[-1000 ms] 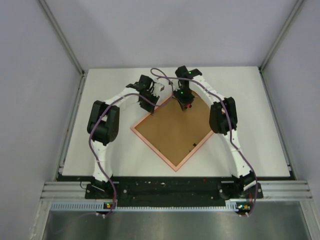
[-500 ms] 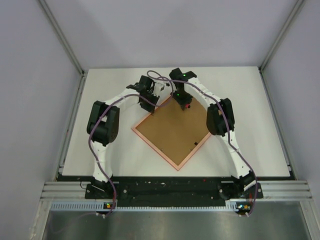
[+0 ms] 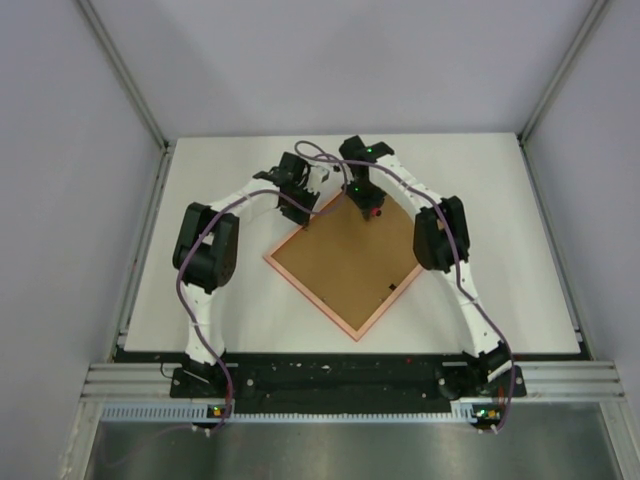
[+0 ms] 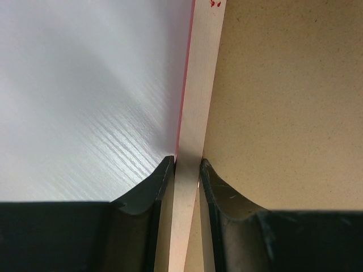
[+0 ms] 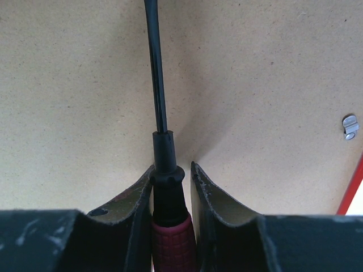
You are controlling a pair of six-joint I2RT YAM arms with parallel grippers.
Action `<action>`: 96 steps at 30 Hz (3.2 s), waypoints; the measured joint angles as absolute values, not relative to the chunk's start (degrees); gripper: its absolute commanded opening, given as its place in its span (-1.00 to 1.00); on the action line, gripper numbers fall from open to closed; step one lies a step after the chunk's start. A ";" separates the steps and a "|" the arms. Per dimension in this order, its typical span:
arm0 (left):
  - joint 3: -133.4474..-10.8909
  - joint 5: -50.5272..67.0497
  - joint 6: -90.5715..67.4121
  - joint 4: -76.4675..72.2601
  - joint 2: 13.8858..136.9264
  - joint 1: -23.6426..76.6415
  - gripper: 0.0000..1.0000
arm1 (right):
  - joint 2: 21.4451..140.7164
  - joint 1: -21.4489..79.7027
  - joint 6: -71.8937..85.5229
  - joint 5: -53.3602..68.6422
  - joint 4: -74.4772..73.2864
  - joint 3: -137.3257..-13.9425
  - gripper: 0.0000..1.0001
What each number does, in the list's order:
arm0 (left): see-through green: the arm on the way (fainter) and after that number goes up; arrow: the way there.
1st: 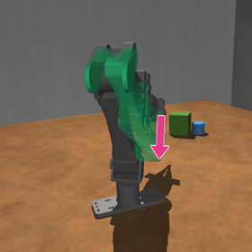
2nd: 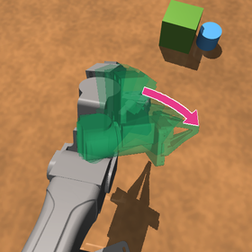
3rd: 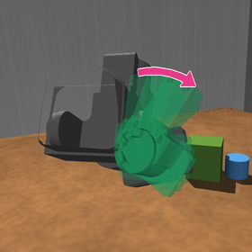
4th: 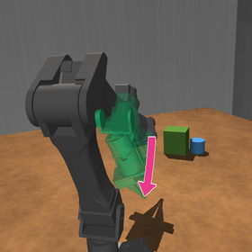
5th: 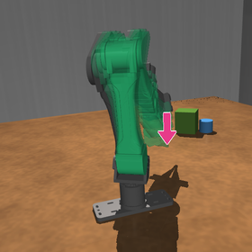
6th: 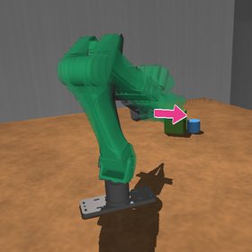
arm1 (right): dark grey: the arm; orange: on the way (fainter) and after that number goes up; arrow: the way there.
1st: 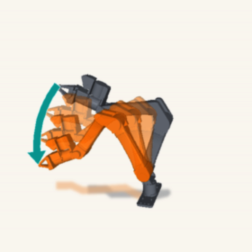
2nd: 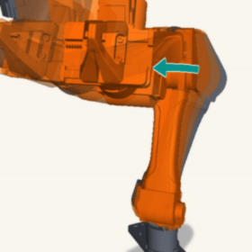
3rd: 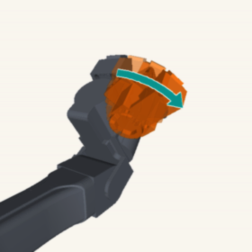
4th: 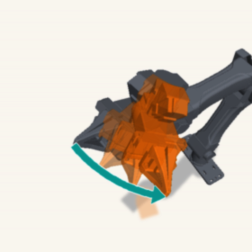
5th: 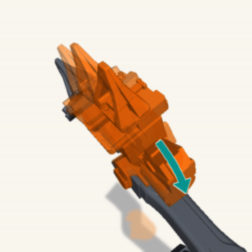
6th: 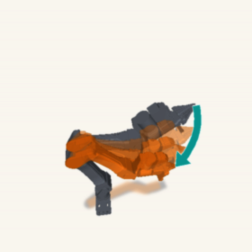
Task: Take the photo out of the frame
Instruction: Release the photo frame item from the photo frame.
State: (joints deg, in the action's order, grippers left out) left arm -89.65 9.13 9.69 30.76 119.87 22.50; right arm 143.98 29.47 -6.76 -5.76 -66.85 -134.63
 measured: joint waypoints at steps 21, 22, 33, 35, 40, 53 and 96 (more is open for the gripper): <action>-89.36 8.93 9.28 29.04 119.83 23.09 -0.96 | 143.52 24.03 -4.16 6.20 -66.46 -133.88 -1.00; -89.36 8.91 9.30 29.02 119.85 23.09 -0.96 | 143.52 23.83 -3.92 6.83 -66.43 -133.88 -1.00; -89.36 8.93 9.23 28.75 119.85 23.38 -0.97 | 143.52 22.39 -2.00 10.48 -66.52 -133.86 -1.00; -89.36 8.93 9.17 28.84 119.85 23.42 -0.97 | 143.52 21.93 -1.91 12.43 -66.57 -133.86 -1.00; -89.36 9.19 9.10 29.34 119.85 23.42 -0.97 | 142.85 20.45 -3.03 17.02 -66.06 -133.93 -1.00; -90.24 8.51 9.13 33.91 119.77 23.44 -0.97 | 139.65 17.17 -4.32 7.75 -64.31 -133.93 -1.00; -90.65 8.51 10.20 35.83 119.72 24.10 -0.95 | 142.76 27.00 -11.40 3.22 -66.61 -132.79 -1.00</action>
